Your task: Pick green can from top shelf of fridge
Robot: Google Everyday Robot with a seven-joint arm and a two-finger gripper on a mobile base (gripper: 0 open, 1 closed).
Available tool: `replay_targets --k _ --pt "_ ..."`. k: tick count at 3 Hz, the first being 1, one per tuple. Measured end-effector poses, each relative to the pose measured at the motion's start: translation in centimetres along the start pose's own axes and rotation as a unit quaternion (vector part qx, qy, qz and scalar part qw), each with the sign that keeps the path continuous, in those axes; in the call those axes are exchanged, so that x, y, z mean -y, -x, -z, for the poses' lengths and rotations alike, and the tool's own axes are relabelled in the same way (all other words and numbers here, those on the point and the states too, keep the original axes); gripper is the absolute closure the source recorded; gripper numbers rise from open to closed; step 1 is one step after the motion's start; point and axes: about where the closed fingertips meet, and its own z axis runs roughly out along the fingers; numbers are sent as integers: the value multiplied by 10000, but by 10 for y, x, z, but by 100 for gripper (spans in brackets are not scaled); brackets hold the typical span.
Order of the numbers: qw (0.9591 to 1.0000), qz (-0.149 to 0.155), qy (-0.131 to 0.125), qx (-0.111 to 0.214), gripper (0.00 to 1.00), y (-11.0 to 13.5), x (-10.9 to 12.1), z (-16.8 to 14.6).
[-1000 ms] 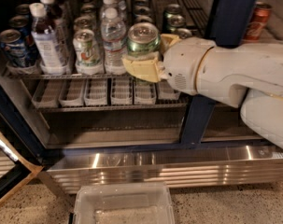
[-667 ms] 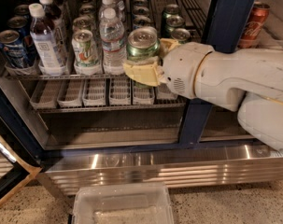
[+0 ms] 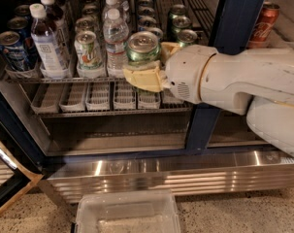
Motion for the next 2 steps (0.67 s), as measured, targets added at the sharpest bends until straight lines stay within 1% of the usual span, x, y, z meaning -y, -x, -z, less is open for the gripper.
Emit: replay_targets --k 1,2 --pt "10000 13 78 10 100 3 -3 4" --pt "10000 36 59 43 100 5 -2 8"
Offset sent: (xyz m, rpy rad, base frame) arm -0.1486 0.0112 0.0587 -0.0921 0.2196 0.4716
